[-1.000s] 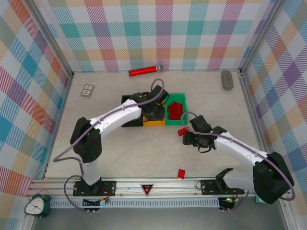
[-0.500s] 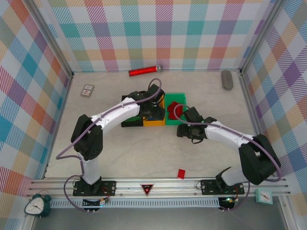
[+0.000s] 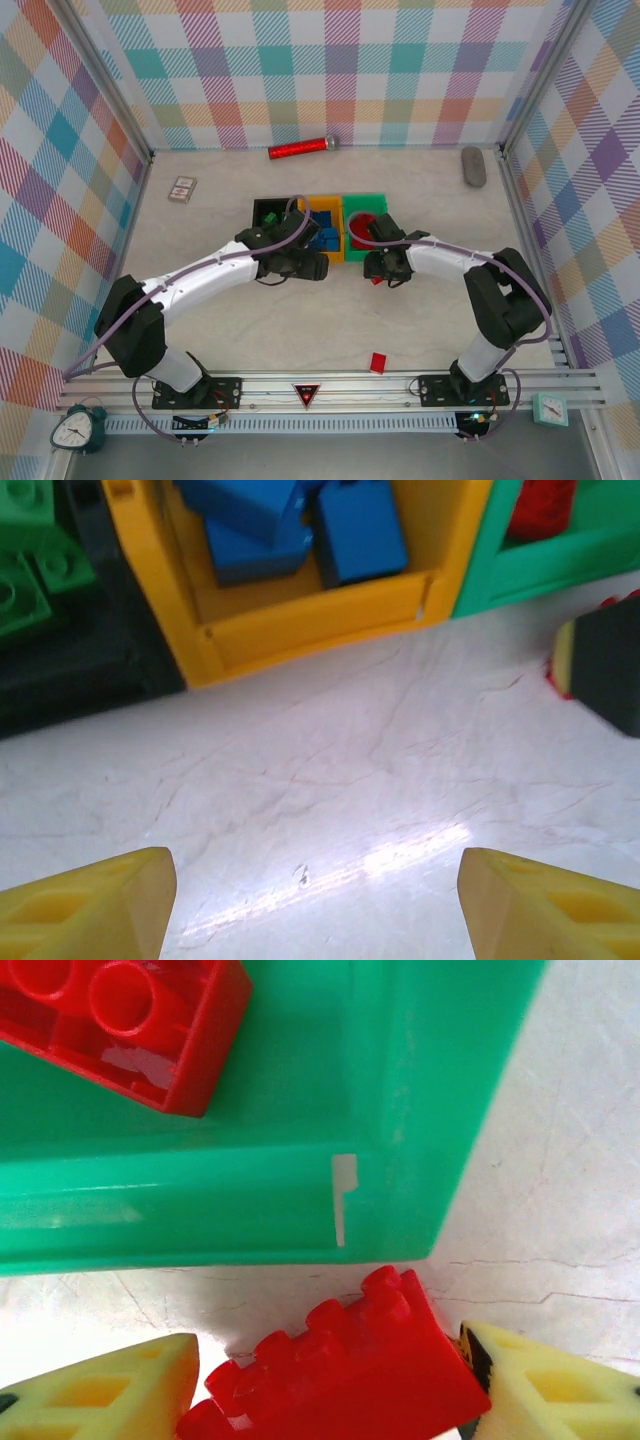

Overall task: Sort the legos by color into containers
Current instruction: Pick up the lego from the center of the table, then place the lego in the container.

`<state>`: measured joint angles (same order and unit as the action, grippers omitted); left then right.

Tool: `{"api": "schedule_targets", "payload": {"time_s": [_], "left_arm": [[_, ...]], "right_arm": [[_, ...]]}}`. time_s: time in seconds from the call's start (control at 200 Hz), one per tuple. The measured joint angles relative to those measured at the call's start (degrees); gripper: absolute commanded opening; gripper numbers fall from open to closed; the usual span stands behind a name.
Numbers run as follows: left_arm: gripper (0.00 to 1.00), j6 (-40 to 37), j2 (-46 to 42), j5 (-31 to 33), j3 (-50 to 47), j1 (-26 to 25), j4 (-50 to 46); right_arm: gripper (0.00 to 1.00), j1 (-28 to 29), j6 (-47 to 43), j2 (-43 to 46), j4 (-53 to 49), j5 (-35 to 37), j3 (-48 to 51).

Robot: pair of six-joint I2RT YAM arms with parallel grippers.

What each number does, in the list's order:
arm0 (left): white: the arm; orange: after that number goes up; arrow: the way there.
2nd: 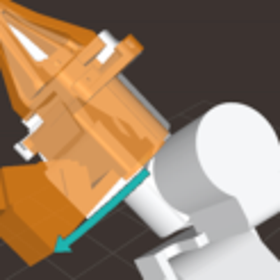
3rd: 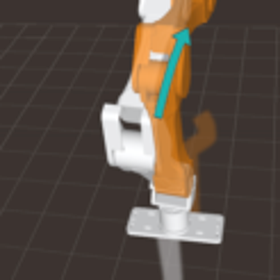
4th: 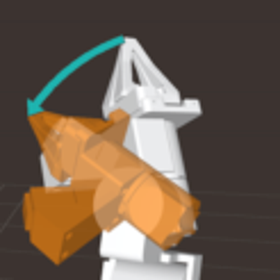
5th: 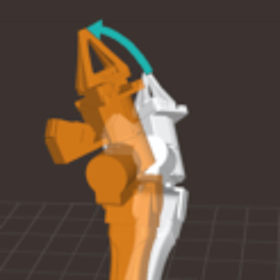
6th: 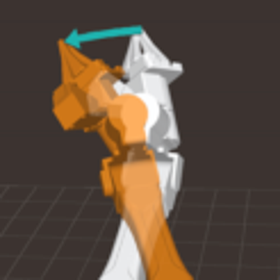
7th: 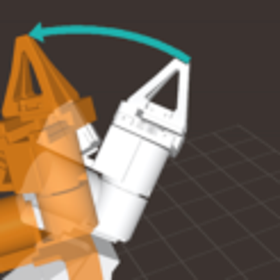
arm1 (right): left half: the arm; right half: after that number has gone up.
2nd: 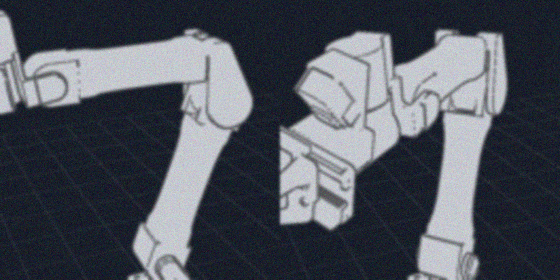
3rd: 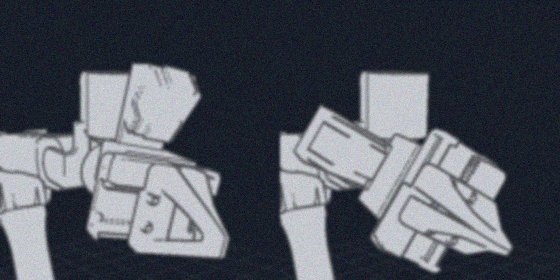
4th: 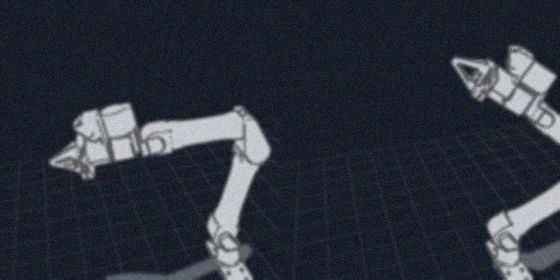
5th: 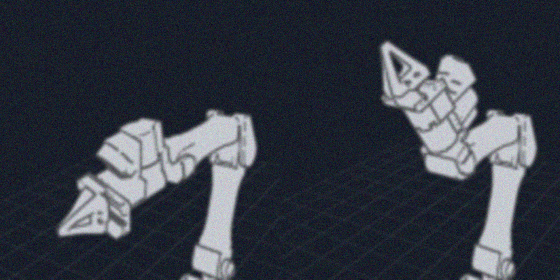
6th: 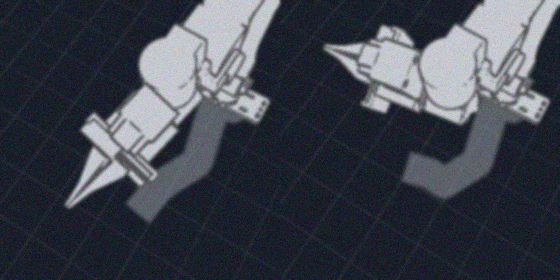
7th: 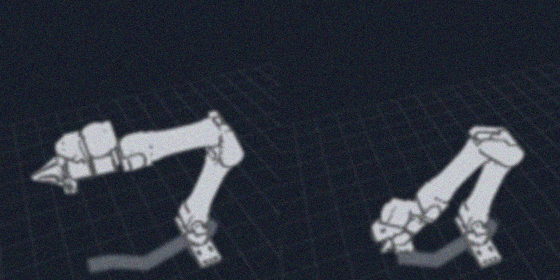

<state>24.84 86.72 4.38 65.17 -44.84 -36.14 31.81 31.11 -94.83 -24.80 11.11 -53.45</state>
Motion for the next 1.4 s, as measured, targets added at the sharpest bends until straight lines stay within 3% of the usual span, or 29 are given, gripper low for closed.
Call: {"api": "schedule_targets", "payload": {"time_s": [0.065, 0.155, 0.495, 0.675, 0.88, 1.015, 1.085, 1.165, 1.4], "left_arm": [[0.74, 0.7, 0.0, -0.04, -1.46, -0.09, 0.35], [0.74, 1.49, 0.0, -0.02, -2.43, -0.24, 0.57], [0.73, 2.82, 0.0, 0.02, -3.02, -4.57, 3.61], [0.73, 2.99, -0.2, -0.35, -5.46, -8.35, 6.95], [0.74, 3.02, 2.86, -0.94, -5.16, -16.94, 11.15], [0.75, 3.04, 6.67, -0.61, -3.72, -22.29, 12.55], [0.8, 2.99, 7.56, -0.24, -3.52, -24.44, 12.83], [0.83, 3.67, 7.89, 0.07, -3.52, -26.18, 13.33], [0.82, 4.07, 12.94, -1.31, -0.44, -27.98, 13.77]], "right_arm": [[0.36, 0.0, 0.09, 0.17, 0.63, -0.63, 0.31], [0.28, 0.0, -0.35, 0.22, 0.63, -0.87, 1.73], [0.19, 0.0, -0.48, 8.44, -2.86, -1.2, 2.16], [0.22, -0.02, -1.66, 13.27, -6.32, -0.79, -0.85], [0.28, -1.66, -5.84, 4.11, -6.86, -0.87, -17.9], [0.38, -5.07, -7.02, -3.74, -5.9, -2.91, -26.97], [0.53, -6.43, -7.41, -6.97, -5.79, -4.46, -29.92], [0.59, -7.56, -8.2, -8.85, -5.77, -5.84, -30.88], [0.61, -7.43, -8.13, -4.66, -5.84, -7.19, -23.58]]}}
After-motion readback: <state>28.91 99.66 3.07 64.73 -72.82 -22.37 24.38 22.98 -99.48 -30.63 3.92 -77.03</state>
